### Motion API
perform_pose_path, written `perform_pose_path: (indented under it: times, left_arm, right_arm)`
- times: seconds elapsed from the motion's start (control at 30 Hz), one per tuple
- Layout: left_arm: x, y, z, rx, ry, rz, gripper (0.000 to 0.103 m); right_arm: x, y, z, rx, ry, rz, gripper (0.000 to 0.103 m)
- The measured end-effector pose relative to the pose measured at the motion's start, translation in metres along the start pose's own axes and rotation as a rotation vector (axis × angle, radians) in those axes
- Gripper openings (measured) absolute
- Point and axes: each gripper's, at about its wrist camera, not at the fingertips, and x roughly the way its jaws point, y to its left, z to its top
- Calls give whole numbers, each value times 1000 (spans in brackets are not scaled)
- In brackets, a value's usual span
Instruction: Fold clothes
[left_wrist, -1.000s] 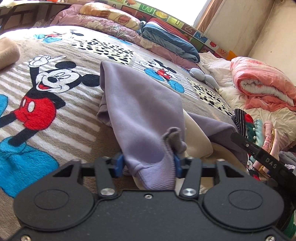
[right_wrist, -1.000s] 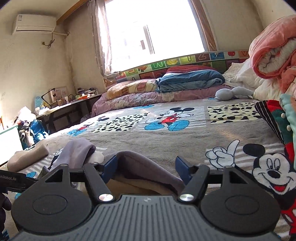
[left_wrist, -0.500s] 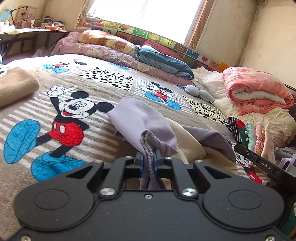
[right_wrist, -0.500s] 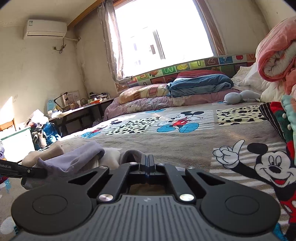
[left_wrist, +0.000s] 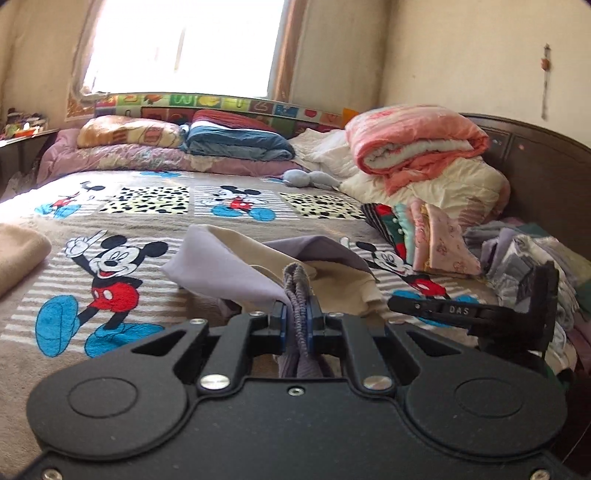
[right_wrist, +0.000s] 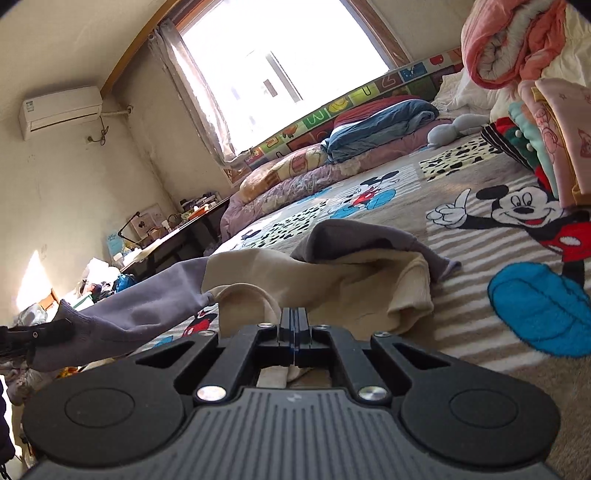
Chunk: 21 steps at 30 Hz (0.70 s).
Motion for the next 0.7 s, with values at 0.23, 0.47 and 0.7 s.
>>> perform_pose_path:
  times: [0.23,0.47,0.7]
  left_arm:
    - [-23,-62,-57,268,142,-169,7]
    - [-48,-76,-101,335,279,-263,6]
    - [-62,-59,-92,231,270,-322,54]
  right_arm:
    - [-37,-10,-33,218,44,28,22]
    - [-64,-14,-50,275,63,19,56]
    - [-79,-16,-58,301,61,13,64]
